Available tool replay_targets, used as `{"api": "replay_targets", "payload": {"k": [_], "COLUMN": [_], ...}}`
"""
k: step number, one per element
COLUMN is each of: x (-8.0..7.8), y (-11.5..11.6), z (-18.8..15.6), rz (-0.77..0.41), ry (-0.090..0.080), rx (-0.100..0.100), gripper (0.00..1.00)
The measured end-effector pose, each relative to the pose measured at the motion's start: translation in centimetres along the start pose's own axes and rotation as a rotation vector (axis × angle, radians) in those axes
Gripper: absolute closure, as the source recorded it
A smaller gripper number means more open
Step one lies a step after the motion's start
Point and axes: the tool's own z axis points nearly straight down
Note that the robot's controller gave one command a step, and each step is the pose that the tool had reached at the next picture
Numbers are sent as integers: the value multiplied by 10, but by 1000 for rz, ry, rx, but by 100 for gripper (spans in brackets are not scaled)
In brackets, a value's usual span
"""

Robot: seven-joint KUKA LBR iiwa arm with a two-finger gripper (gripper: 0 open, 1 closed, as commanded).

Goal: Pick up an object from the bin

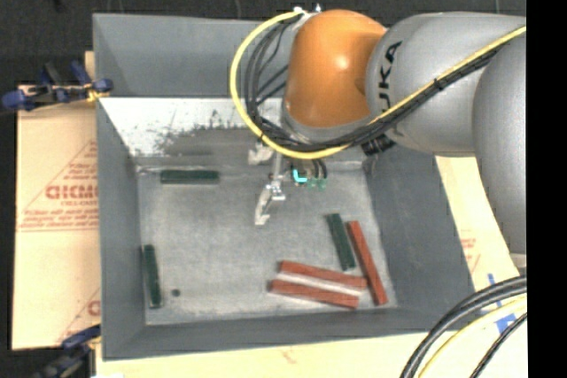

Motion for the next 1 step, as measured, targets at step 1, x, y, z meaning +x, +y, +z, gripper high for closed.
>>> {"api": "replay_targets", "payload": {"k": [1], "x": [-1], "y": [0], "z": [-1], "rz": [1], "ry": [-3], "rx": [0], "gripper": [0]}}
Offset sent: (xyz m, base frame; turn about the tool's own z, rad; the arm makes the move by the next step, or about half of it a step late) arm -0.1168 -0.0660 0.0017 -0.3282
